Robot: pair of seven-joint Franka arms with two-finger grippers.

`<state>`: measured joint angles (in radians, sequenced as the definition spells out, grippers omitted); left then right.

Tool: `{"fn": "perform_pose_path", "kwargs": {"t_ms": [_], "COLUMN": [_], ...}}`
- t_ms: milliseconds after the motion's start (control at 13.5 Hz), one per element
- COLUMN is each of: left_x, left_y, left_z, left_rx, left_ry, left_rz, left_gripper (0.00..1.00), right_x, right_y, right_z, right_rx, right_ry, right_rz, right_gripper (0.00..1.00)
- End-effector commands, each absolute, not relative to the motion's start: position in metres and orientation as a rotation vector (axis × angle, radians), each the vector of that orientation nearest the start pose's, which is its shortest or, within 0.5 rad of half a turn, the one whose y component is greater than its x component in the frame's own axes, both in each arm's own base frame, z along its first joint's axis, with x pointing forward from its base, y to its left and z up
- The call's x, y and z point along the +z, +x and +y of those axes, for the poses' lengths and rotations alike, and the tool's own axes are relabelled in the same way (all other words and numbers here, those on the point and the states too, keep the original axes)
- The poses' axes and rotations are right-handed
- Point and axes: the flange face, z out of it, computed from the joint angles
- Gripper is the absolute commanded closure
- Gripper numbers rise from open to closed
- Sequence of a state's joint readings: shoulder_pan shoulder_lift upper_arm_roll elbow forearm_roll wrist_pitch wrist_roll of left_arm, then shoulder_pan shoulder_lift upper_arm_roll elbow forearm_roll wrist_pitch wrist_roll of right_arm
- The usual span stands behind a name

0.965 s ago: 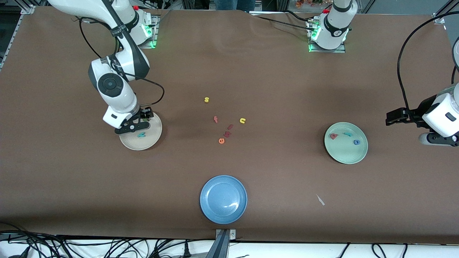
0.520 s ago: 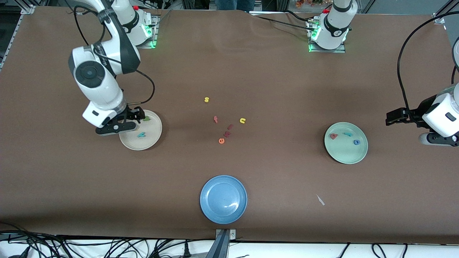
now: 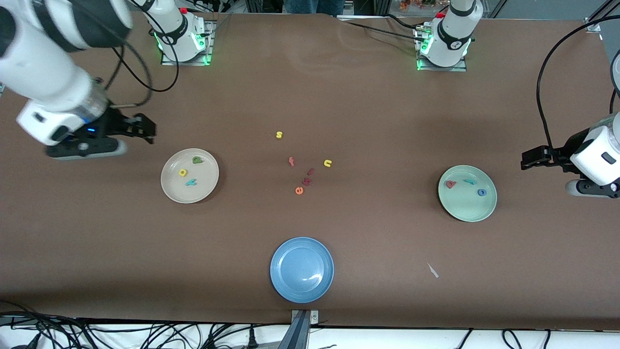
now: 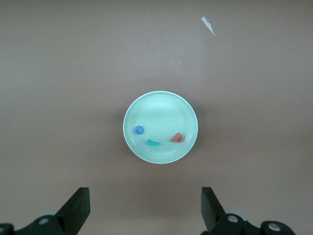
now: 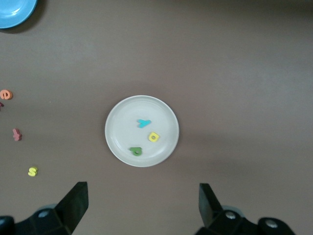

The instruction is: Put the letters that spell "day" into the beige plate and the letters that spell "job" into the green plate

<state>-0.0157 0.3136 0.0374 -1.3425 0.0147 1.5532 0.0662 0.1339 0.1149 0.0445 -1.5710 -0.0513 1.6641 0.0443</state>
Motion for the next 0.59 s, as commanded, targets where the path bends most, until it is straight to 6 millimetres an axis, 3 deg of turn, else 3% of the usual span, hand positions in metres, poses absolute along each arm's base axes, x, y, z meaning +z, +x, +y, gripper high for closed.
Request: {"fn": "perform_pose_path", "kwargs": {"t_ms": [0, 223, 520], "left_x": [0.545, 0.545, 0.546], "left_y": [0.638, 0.638, 0.638], "left_z": [0.012, 0.013, 0.012], "left_rx": [0.162, 0.162, 0.16], "left_ry": [-3.099, -3.1, -3.101], "left_rz": [0.101, 0.098, 0.101], "left_gripper": [0.0, 0.0, 0.0], "right_x": [0.585, 0.594, 0.592], "right_y": [0.583, 0.579, 0.58], "right_z": [0.07, 0.067, 0.056], "right_rx": [0.05, 0.05, 0.074], "right_ry": [-3.146, -3.148, -3.151], "right_rz": [-0.206, -0.192, -0.155], "right_gripper": [0.0, 0.0, 0.0]}}
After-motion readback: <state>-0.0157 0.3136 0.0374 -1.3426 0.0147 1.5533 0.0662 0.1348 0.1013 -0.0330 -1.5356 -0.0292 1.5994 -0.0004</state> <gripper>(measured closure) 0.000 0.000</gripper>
